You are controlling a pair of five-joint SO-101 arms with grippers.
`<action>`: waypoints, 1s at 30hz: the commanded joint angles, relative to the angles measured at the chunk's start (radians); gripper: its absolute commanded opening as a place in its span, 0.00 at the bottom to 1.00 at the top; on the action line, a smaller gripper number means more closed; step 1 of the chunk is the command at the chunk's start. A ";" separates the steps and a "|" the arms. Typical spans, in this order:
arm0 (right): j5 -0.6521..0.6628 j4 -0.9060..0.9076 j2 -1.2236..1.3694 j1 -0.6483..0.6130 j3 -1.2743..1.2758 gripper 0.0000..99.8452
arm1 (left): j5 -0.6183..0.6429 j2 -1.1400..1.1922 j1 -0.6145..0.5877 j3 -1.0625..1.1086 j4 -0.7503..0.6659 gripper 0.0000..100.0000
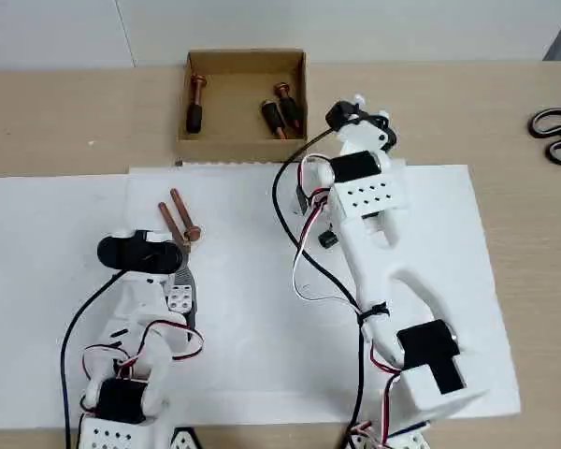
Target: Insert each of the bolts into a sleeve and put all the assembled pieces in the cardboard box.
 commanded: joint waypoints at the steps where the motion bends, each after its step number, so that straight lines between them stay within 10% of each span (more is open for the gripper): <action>1: -0.008 -0.053 -0.004 0.012 0.020 0.22 | 0.000 -0.008 -0.012 -0.005 0.005 0.01; 23: 0.000 -0.151 0.191 0.099 0.025 0.21 | 0.000 -0.008 -0.015 -0.005 0.005 0.01; 30: 0.000 -0.159 0.193 0.096 0.026 0.03 | 0.000 -0.008 -0.015 -0.005 0.005 0.01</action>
